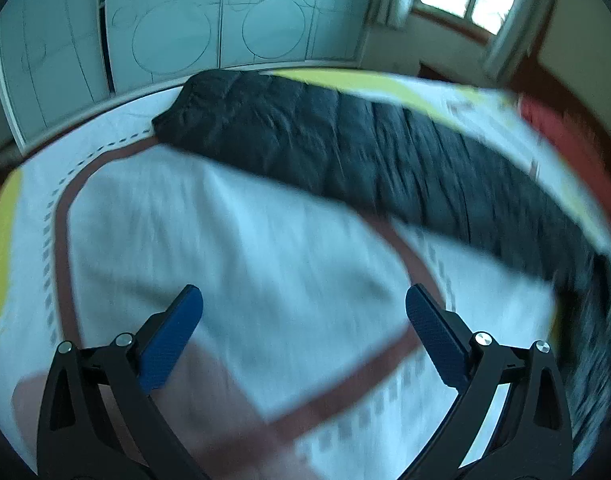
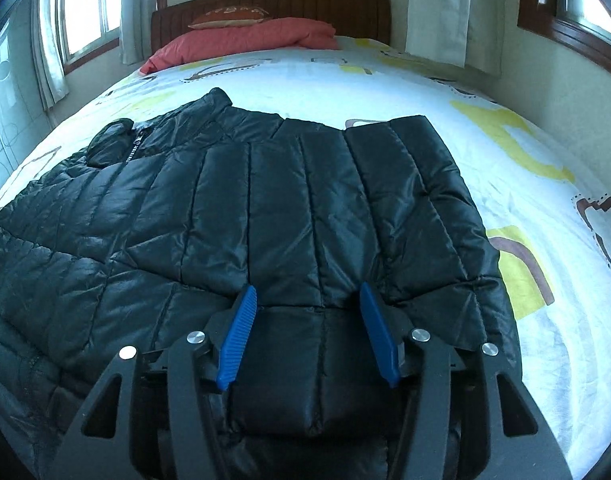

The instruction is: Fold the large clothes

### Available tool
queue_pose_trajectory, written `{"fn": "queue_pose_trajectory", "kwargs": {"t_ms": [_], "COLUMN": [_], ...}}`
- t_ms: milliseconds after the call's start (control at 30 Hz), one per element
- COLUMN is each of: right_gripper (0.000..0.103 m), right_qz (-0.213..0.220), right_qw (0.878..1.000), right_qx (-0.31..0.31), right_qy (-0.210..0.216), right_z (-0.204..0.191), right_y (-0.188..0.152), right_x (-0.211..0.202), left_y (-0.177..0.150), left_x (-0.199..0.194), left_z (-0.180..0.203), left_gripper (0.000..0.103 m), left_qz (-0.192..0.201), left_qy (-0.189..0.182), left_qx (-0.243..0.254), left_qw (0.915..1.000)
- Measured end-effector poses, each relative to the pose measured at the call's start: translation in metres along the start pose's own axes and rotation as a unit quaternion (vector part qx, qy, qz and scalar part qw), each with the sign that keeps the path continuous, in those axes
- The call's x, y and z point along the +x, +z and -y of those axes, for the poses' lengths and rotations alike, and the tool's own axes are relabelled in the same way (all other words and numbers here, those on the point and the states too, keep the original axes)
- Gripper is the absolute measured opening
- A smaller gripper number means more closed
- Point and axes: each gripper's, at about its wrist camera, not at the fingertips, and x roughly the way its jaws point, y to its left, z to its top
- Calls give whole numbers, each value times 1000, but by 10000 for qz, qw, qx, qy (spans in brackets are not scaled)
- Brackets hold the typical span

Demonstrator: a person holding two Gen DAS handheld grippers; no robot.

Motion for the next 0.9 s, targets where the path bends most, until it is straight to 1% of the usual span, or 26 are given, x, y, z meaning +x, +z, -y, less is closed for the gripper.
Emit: {"fn": "queue_pose_trajectory", "kwargs": {"t_ms": [67, 133, 167, 200, 267, 333, 367, 400, 433, 467, 500, 533, 600, 733, 767, 800, 833, 900], "right_gripper": [54, 54, 54, 54, 54, 54, 54, 54, 54, 54, 54, 54, 54, 54, 54, 54, 54, 54], "right_qz": [15, 23, 22, 20, 33, 45, 48, 55, 58, 61, 60, 62, 61, 62, 62, 63, 63, 65], "right_qw": [10000, 10000, 10000, 10000, 10000, 10000, 10000, 10000, 10000, 10000, 10000, 10000, 10000, 10000, 10000, 10000, 10000, 10000], "right_qx": [-3, -7, -9, -13, -20, -28, -34, -36, -40, -47, -51, -50, -43, -47, -46, -45, -45, -44], "right_qy": [-6, -8, -9, -9, -21, -36, -31, -37, -43, -52, -52, -53, -38, -39, -37, -35, -35, -33], "right_z": [0, 0, 0, 0, 0, 0, 0, 0, 0, 0, 0, 0, 1, 1, 1, 1, 1, 1], "right_y": [-1, -2, -2, -1, -2, -2, -2, -2, -2, -2, -2, -2, -2, -2, -2, -2, -2, -2], "right_x": [-1, -1, -1, 0, -1, -1, -1, -1, -1, -1, -1, -1, -1, -1, -1, -1, -1, -1], "left_y": [22, 42, 53, 58, 72, 81, 84, 86, 90, 92, 95, 97, 99, 102, 102, 101, 96, 87], "left_x": [18, 27, 35, 39, 48, 52, 53, 52, 52, 53, 55, 56, 54, 32, 25, 15, 5, -13], "left_z": [-21, -41, -50, -56, -68, -74, -77, -77, -76, -74, -73, -73, -66, -34, -23, -5, 8, 50], "left_gripper": [101, 101, 101, 101, 99, 81, 70, 63, 45, 36, 15, 10, 7, 5, 4, 4, 4, 4], "left_qz": [-43, 212, 274, 307, 535, 621, 667, 695, 713, 739, 733, 704, 774, 1176, 1267, 1365, 1419, 1567], "left_qy": [-268, -452, -496, -536, -595, -398, -301, -177, 29, 53, -111, -125, -68, -162, -238, -395, -499, -802], "left_qx": [-517, -989, -1201, -1307, -1545, -1732, -1803, -1815, -1713, -1625, -1513, -1479, -1394, -926, -787, -566, -409, 66], "left_qw": [9983, 9938, 9911, 9895, 9847, 9821, 9809, 9808, 9826, 9839, 9857, 9864, 9872, 9886, 9885, 9882, 9878, 9844]}}
